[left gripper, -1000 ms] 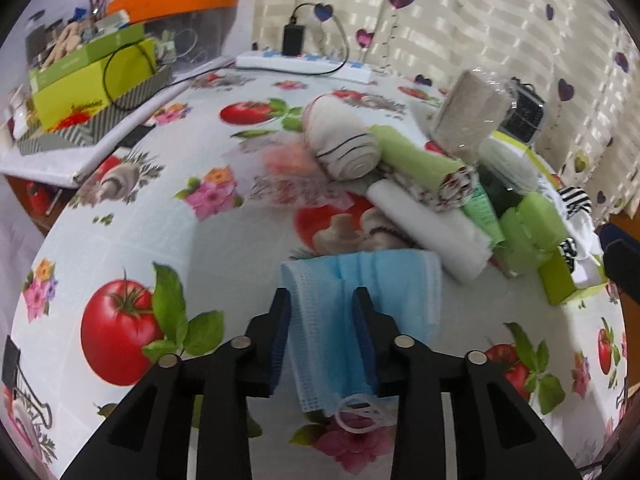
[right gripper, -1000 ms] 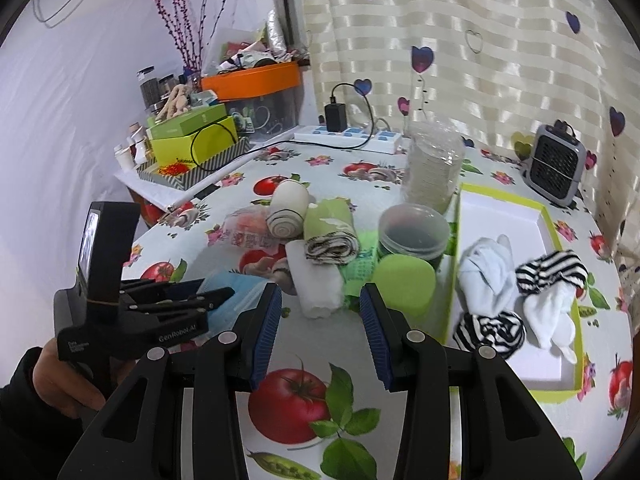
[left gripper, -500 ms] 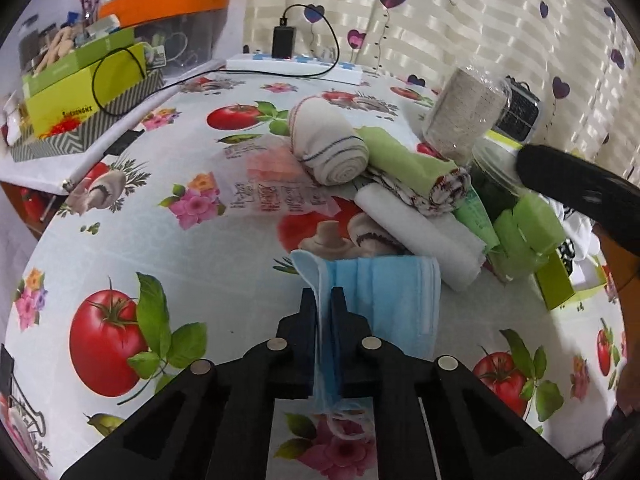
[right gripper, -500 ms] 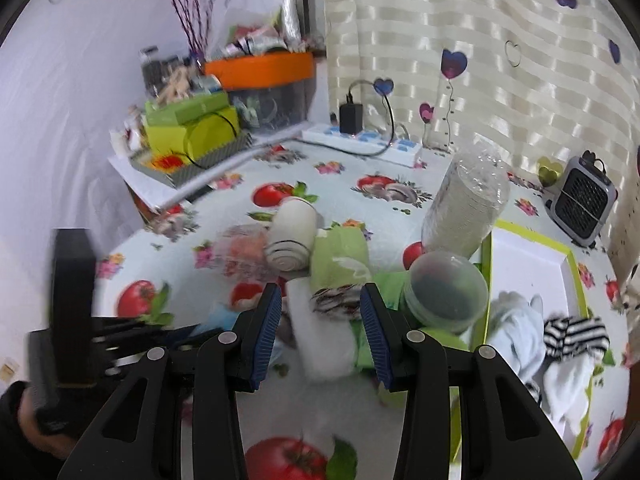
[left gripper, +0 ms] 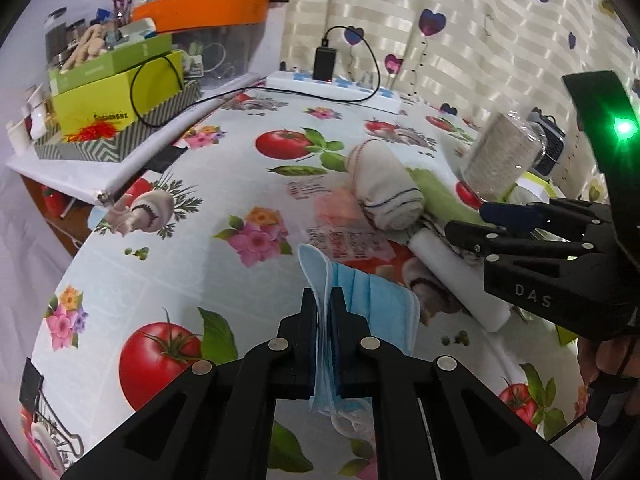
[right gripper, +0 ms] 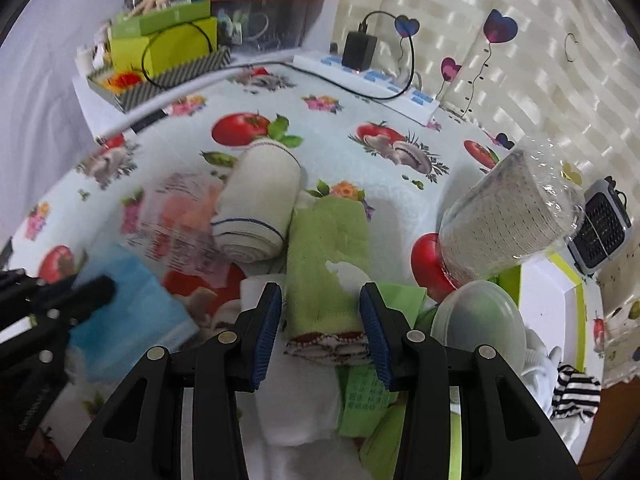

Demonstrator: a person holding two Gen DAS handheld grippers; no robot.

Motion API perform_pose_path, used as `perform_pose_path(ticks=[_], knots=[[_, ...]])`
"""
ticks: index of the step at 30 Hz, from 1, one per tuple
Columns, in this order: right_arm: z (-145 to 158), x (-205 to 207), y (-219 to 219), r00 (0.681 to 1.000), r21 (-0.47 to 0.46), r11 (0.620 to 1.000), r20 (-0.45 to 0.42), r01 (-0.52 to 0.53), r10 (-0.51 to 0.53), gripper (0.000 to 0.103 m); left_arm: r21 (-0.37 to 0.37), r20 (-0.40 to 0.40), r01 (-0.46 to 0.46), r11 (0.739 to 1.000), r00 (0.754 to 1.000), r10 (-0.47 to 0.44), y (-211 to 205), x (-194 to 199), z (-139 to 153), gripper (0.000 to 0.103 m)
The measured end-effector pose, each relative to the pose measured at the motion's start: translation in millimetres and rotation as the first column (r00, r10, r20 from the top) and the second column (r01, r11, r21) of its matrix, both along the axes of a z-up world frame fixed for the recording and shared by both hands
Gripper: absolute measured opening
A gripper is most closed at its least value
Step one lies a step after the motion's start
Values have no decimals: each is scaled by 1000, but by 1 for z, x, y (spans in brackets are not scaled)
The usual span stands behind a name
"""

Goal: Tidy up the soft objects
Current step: 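Grasp the green rolled towel with the right gripper while the left holds the mask, then carry the green towel and blue mask over the box with both grippers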

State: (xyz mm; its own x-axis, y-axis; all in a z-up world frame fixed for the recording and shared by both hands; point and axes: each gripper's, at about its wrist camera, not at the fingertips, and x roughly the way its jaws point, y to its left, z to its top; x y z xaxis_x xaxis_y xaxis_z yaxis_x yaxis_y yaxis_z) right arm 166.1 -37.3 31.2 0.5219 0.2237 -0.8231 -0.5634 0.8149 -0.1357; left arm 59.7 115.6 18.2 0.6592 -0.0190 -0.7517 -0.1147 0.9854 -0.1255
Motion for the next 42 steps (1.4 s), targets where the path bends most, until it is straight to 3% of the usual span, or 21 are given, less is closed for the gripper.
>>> perform_pose_path(ticks=[2,4,10,26,42], knots=[[-2,1,2,1000,-24,1000,7,1,-1,40,3,-3,-5,1000,1000,5,1,0,-1,6],[-2,0,2,1000,-34,999,11,3,-2,31,8,-3,-8,1000,1000,8,1,1,0,6],[6,-5,-4,1000,1,1000,30,6,-6,22,27,2,-28,999,1000,28,3,1,2,6],[51,-54,-45,995,254,967,102,-14,-13,22,-15,76,-13,1000,997,14,1,-19,26,6],[74,-93,-87,988,376,927,149,-11,-48,22,-39,127,35,999,991,-29,-11,-32,53,6]])
